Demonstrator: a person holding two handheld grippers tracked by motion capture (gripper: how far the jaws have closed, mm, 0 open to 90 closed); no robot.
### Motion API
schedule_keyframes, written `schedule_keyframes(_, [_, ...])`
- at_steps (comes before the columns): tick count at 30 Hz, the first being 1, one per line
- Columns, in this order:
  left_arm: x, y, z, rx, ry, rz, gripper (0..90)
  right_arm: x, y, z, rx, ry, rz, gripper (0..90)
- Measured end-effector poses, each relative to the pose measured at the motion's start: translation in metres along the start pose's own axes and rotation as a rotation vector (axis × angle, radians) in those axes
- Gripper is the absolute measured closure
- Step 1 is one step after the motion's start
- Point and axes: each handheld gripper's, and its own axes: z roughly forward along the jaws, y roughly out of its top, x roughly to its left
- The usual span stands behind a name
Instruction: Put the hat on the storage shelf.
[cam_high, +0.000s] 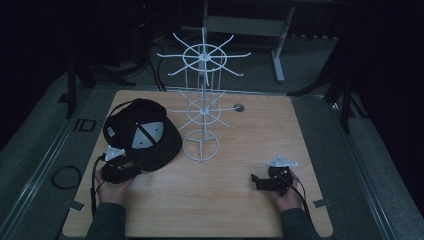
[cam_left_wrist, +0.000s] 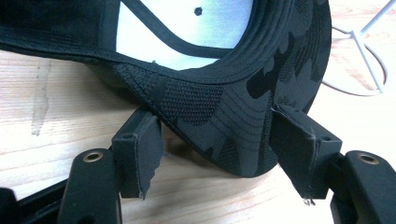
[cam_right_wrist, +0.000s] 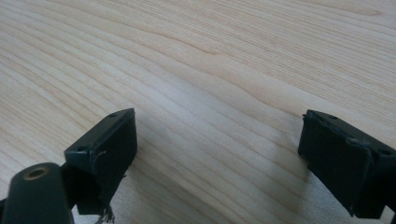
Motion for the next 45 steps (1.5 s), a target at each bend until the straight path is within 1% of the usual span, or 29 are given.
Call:
schedule_keyframes(1, [0.0,0.0,0.0,0.0,0.0,0.0,35.2,0.0,0.0,0.0,0.0,0.0,0.0,11.5])
schedule_keyframes(5, [-0.003,0.006,0.0,-0.034,0.015,0.007,35.3,0.0,0.0,0.0,-0.001,0.0,-0.001,11.5])
schedule_keyframes(6, [-0.003,0.006,0.002,-0.034,0.012,0.004,35.3,0.0,0.0,0.0,-0.001,0.0,-0.002,11.5])
schedule_keyframes(8, [-0.003,0.006,0.004,-0.024,0.009,0.006,35.5,0.0,0.0,0.0,0.0,0.0,0.0,11.5])
schedule_keyframes(9, [-0.006,0.005,0.01,-0.002,0.001,0.013,36.0,0.0,0.0,0.0,0.0,0.0,0.0,11.5])
schedule_keyframes(10, [-0.006,0.005,0.01,-0.002,0.001,0.013,36.4,0.0,0.0,0.0,0.0,0.0,0.0,11.5])
schedule_keyframes(11, [-0.008,0.004,0.015,0.022,-0.015,0.033,37.1,0.0,0.0,0.0,-0.001,0.0,-0.001,11.5])
schedule_keyframes(13, [-0.011,0.004,0.021,0.054,-0.022,0.056,37.7,0.0,0.0,0.0,0.0,0.0,0.0,11.5])
schedule_keyframes(16, [-0.012,0.004,0.026,0.065,-0.025,0.054,38.4,0.0,0.0,0.0,0.0,-0.001,0.0,11.5])
schedule_keyframes(18, [-0.009,0.006,0.03,0.071,-0.046,0.024,39.2,0.0,0.0,0.0,0.0,0.0,-0.001,11.5])
schedule_keyframes(19, [-0.009,0.006,0.03,0.071,-0.046,0.024,40.1,0.0,0.0,0.0,0.0,0.0,0.0,11.5])
schedule_keyframes(20, [-0.007,0.007,0.032,0.074,-0.061,0.012,41.8,0.0,0.0,0.0,0.0,0.0,0.0,11.5])
schedule_keyframes(21, [-0.007,0.008,0.032,0.074,-0.065,0.008,44.1,0.0,0.0,0.0,0.0,0.0,0.0,11.5])
schedule_keyframes(22, [-0.007,0.008,0.032,0.072,-0.079,0.006,46.9,0.0,0.0,0.0,-0.001,0.0,-0.001,11.5])
schedule_keyframes(23, [-0.007,0.009,0.031,0.06,-0.107,0.004,51.6,0.0,0.0,0.0,0.0,0.0,0.0,11.5])
schedule_keyframes(24, [-0.007,0.011,0.03,0.047,-0.119,0.006,57.4,0.0,0.0,0.0,0.0,0.0,0.0,11.5])
schedule_keyframes(26, [-0.009,0.013,0.029,0.027,-0.122,0.018,60.8,0.0,0.0,0.0,0.0,0.0,0.0,11.5])
schedule_keyframes(28, [-0.01,0.014,0.03,0.024,-0.121,0.02,60.0,0.0,0.0,0.0,0.0,0.0,0.0,11.5])
schedule_keyframes(30, [-0.011,0.014,0.037,0.043,-0.128,0.019,55.7,0.0,0.0,0.0,0.0,0.0,0.0,11.5])
schedule_keyframes(31, [-0.011,0.014,0.037,0.043,-0.128,0.019,53.9,0.0,0.0,0.0,0.0,-0.001,0.001,11.5])
schedule_keyframes(33, [-0.012,0.013,0.042,0.058,-0.135,0.023,51.9,0.0,0.0,0.0,0.0,0.0,0.0,11.5])
schedule_keyframes(36, [-0.015,0.015,0.044,0.048,-0.136,0.02,51.6,0.0,0.0,0.0,0.0,0.0,0.0,11.5])
schedule_keyframes(38, [-0.014,0.016,0.044,0.047,-0.139,0.018,55.6,0.0,0.0,0.0,0.0,0.0,0.0,11.5])
schedule_keyframes(39, [-0.012,0.017,0.042,0.036,-0.171,-0.004,59.5,0.0,0.0,0.0,0.0,0.0,0.001,11.5])
schedule_keyframes(40, [-0.012,0.017,0.042,0.036,-0.171,-0.004,63.4,0.0,0.0,0.0,0.0,0.0,0.001,11.5])
schedule_keyframes(41, [-0.012,0.019,0.038,0.025,-0.19,-0.004,67.1,0.0,0.0,0.0,0.001,-0.001,0.001,11.5])
schedule_keyframes(42, [-0.012,0.019,0.038,0.025,-0.19,-0.004,69.5,0.0,0.0,0.0,0.0,0.0,0.0,11.5])
schedule_keyframes(43, [-0.012,0.021,0.035,0.021,-0.213,0.005,71.1,0.0,0.0,0.0,0.0,-0.001,0.0,11.5])
schedule_keyframes(45, [-0.012,0.024,0.031,0.018,-0.22,0.0,73.7,0.0,0.0,0.0,0.0,0.0,0.0,11.5])
